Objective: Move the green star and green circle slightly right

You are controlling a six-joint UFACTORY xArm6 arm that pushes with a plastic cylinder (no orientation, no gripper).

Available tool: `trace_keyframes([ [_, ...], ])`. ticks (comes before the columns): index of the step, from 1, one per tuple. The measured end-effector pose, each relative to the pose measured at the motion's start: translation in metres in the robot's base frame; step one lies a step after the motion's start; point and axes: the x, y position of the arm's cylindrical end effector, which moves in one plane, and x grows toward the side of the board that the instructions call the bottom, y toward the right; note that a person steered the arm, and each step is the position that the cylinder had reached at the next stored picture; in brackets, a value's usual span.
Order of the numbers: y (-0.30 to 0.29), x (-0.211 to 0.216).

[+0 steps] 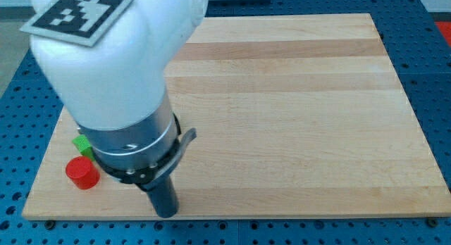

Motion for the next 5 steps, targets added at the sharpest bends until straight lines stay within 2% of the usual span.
trace_keyframes([
  [1, -0.046, 0.000],
  [2, -0.124, 0.000],
  [3, -0.146, -0.017],
  [5, -0.150, -0.071],
])
